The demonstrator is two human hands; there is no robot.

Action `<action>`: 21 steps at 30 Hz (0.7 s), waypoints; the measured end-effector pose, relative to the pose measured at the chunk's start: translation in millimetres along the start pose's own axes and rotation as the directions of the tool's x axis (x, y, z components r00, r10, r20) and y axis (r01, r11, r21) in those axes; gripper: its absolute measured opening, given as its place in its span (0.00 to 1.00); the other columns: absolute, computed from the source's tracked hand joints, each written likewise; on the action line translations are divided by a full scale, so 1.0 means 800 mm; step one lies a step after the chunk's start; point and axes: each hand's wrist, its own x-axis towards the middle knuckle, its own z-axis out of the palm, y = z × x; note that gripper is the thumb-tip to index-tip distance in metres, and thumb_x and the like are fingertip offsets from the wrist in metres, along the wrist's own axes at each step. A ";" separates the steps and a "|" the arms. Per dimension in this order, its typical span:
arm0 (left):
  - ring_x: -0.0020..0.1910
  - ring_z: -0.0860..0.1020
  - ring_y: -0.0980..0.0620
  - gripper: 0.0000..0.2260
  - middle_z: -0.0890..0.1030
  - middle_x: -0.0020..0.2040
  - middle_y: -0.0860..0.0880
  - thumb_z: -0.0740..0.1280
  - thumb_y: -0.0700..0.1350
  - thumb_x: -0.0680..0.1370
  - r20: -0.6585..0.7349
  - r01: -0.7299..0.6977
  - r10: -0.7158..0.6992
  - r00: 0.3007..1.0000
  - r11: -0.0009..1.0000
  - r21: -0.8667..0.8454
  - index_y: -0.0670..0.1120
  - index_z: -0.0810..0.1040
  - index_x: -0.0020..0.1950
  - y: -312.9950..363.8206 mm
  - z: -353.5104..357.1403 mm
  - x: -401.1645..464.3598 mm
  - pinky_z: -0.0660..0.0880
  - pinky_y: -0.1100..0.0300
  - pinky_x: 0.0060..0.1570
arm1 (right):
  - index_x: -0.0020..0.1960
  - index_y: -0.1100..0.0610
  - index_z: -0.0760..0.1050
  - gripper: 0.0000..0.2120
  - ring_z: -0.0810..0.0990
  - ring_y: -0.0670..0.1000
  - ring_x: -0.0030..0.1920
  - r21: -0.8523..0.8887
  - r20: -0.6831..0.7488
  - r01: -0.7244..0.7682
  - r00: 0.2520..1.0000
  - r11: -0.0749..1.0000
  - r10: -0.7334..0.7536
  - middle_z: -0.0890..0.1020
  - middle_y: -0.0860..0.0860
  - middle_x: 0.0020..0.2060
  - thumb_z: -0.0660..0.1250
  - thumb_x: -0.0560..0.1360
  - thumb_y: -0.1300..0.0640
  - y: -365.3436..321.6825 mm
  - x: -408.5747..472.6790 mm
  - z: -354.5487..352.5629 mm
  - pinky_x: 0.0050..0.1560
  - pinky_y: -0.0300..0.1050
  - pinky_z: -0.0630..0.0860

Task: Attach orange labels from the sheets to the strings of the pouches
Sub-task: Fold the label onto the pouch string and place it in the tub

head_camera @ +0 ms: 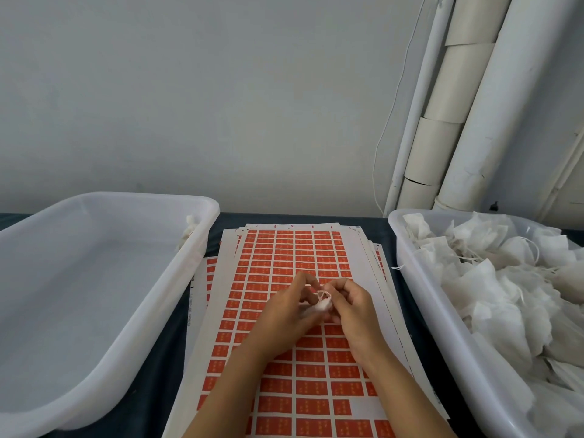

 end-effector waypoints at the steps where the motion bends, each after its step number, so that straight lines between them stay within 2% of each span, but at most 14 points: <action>1: 0.44 0.78 0.66 0.12 0.77 0.43 0.64 0.69 0.51 0.75 -0.024 -0.007 0.007 1.000 1.000 0.024 0.60 0.67 0.52 -0.001 0.001 0.001 0.75 0.74 0.39 | 0.48 0.53 0.77 0.04 0.83 0.48 0.44 0.022 -0.013 0.007 1.000 1.000 -0.007 0.82 0.49 0.43 0.63 0.77 0.55 0.000 -0.001 0.000 0.42 0.36 0.79; 4: 0.39 0.77 0.64 0.08 0.76 0.41 0.62 0.68 0.49 0.76 -0.051 -0.007 0.010 0.999 0.998 0.062 0.58 0.69 0.49 -0.001 0.002 0.000 0.74 0.73 0.37 | 0.49 0.54 0.76 0.06 0.82 0.47 0.39 0.079 -0.047 0.004 0.999 0.997 0.000 0.82 0.50 0.41 0.63 0.77 0.53 -0.001 -0.001 0.000 0.39 0.35 0.78; 8: 0.40 0.77 0.62 0.06 0.78 0.42 0.59 0.67 0.47 0.77 -0.071 0.020 -0.020 0.997 1.000 -0.002 0.56 0.71 0.48 0.000 -0.001 0.000 0.76 0.69 0.39 | 0.48 0.56 0.77 0.10 0.77 0.47 0.30 0.155 -0.093 -0.021 0.995 0.988 0.036 0.82 0.51 0.35 0.61 0.78 0.51 -0.001 0.001 -0.002 0.33 0.38 0.77; 11: 0.39 0.78 0.58 0.04 0.79 0.41 0.55 0.67 0.46 0.77 -0.055 0.041 -0.048 0.997 0.992 -0.118 0.53 0.73 0.48 0.000 -0.005 -0.001 0.79 0.63 0.40 | 0.49 0.58 0.78 0.10 0.78 0.49 0.32 0.293 -0.096 -0.078 0.989 0.953 0.111 0.82 0.51 0.35 0.61 0.78 0.53 -0.002 0.004 -0.005 0.33 0.39 0.76; 13: 0.40 0.80 0.56 0.03 0.81 0.41 0.53 0.68 0.45 0.77 -0.008 0.060 -0.064 0.998 0.964 -0.259 0.49 0.74 0.49 0.001 -0.009 -0.003 0.78 0.64 0.41 | 0.49 0.58 0.78 0.10 0.81 0.49 0.34 0.329 -0.092 -0.107 0.985 0.938 0.144 0.83 0.52 0.37 0.61 0.78 0.53 -0.002 0.005 -0.007 0.34 0.39 0.77; 17: 0.42 0.82 0.49 0.06 0.83 0.43 0.47 0.68 0.41 0.76 0.079 0.096 -0.069 0.994 0.900 -0.426 0.43 0.74 0.51 0.004 -0.015 -0.005 0.78 0.63 0.44 | 0.49 0.58 0.78 0.10 0.83 0.50 0.36 0.306 -0.099 -0.112 0.984 0.945 0.149 0.84 0.52 0.40 0.61 0.78 0.53 -0.001 0.006 -0.008 0.37 0.41 0.79; 19: 0.43 0.82 0.47 0.08 0.83 0.43 0.45 0.68 0.41 0.76 0.103 0.113 -0.073 0.992 0.877 -0.466 0.43 0.73 0.53 0.005 -0.016 -0.005 0.79 0.62 0.44 | 0.49 0.56 0.78 0.10 0.84 0.52 0.41 0.273 -0.120 -0.101 0.983 0.957 0.138 0.84 0.51 0.41 0.62 0.78 0.52 0.000 0.007 -0.008 0.43 0.45 0.81; 21: 0.42 0.82 0.47 0.12 0.82 0.42 0.44 0.69 0.41 0.75 0.125 0.141 -0.092 0.988 0.863 -0.484 0.47 0.71 0.56 0.007 -0.015 -0.005 0.79 0.60 0.43 | 0.49 0.55 0.78 0.09 0.84 0.52 0.42 0.217 -0.139 -0.071 0.985 0.974 0.103 0.84 0.50 0.41 0.62 0.77 0.52 0.000 0.007 -0.008 0.45 0.46 0.81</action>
